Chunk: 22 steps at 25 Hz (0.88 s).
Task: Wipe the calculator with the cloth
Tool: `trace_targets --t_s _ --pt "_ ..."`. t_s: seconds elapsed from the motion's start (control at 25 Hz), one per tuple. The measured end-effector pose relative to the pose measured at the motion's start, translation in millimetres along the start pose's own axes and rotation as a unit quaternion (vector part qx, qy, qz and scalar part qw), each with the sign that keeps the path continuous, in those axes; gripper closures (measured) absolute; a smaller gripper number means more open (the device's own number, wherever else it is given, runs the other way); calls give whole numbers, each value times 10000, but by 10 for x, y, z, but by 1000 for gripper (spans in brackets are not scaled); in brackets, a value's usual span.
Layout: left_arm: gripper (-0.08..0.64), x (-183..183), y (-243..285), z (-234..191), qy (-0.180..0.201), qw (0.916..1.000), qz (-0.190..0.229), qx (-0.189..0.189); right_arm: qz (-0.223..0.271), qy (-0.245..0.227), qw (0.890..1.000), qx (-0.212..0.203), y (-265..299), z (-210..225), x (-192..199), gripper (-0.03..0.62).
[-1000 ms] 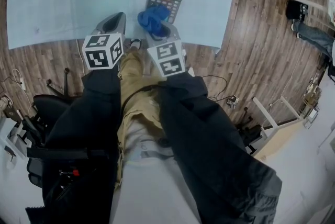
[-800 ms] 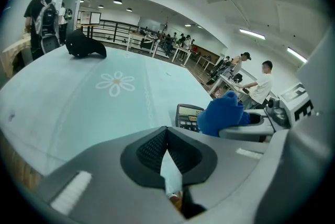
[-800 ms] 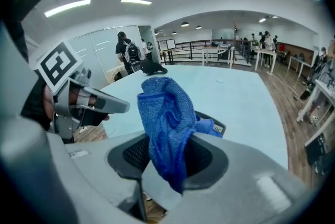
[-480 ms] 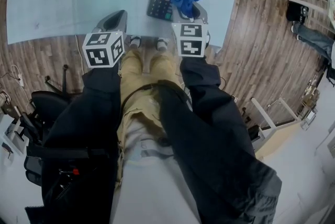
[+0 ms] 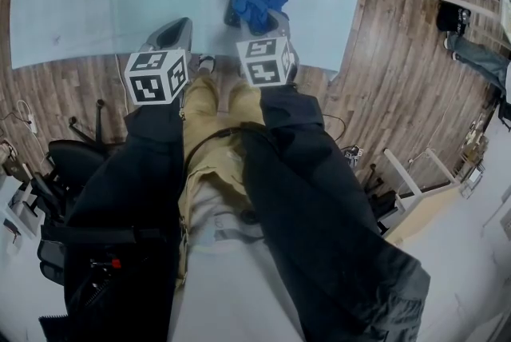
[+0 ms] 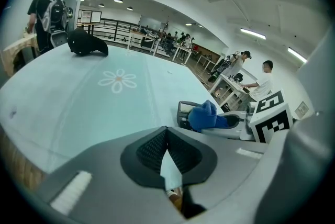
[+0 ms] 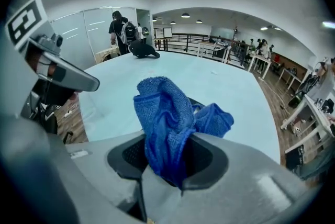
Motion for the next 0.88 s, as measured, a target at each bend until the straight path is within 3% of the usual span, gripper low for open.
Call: trace_targets --t_s 0.32,0.48,0.72,0.88 --pt "563 -68 4 30 43 10000 33 9 -35 -126 9977 -660 -117 -434 82 440" --pt "563 -171 34 49 114 9998 135 37 -6 82 9956 -936 -198 -508 69 440" --pt "563 -512 58 194 341 9981 487 147 472 748 9933 -738 -431 -187 -283 440" --pt "563 -911 -1 503 600 9941 859 289 917 1371 9852 -464 -752 214 -615 440"
Point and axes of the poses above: the fingertips, and each gripper's own axes: y forward along the fingers, z to its right, x out of its underside, the point moved 1 cm from there along -y, backward along the fingers, and after that the axes turned 10 degrees about x, right-handed, at the moved point
